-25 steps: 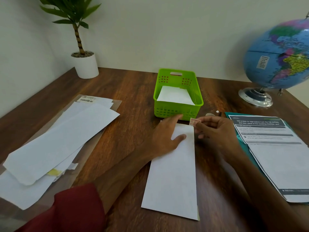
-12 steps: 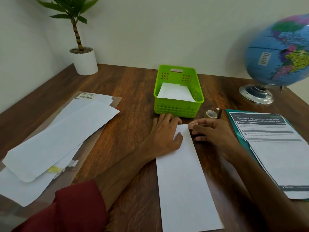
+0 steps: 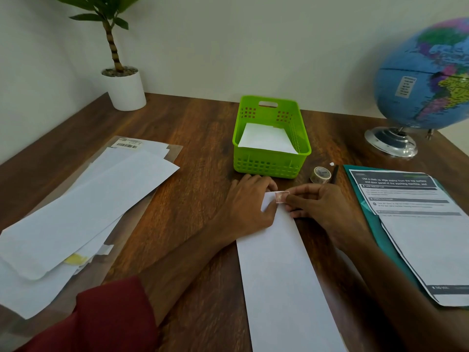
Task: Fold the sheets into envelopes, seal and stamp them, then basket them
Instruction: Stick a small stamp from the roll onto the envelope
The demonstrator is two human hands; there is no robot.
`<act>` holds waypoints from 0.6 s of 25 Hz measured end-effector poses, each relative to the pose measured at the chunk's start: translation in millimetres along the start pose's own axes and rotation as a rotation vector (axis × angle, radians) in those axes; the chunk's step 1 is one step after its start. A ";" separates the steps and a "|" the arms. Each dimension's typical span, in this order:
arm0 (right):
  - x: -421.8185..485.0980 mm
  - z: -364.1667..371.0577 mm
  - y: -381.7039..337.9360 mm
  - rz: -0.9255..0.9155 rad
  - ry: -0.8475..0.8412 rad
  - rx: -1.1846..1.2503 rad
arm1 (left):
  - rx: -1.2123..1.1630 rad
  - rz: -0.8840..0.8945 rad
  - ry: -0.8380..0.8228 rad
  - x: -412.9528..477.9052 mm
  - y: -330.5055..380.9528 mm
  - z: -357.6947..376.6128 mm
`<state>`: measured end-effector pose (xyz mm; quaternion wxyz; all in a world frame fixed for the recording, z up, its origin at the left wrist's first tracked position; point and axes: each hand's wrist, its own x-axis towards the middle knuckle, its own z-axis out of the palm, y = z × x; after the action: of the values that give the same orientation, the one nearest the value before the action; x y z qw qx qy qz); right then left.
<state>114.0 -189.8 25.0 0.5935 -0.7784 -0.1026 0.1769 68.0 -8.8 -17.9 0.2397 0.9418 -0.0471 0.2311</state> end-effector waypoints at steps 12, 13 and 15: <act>-3.3 2.1 -2.2 -0.018 0.035 0.043 | -0.176 -0.078 0.097 2.3 0.4 -7.4; -3.9 2.9 -1.8 -0.019 0.032 0.039 | -0.200 -0.081 0.115 2.6 0.7 -7.1; -4.2 4.5 -1.9 -0.022 0.031 0.042 | -0.240 -0.079 0.143 2.8 0.9 -6.6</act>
<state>108.5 -186.9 26.4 0.6131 -0.7673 -0.0982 0.1602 67.6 -6.4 -11.1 0.3622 0.8886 -0.0200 0.2807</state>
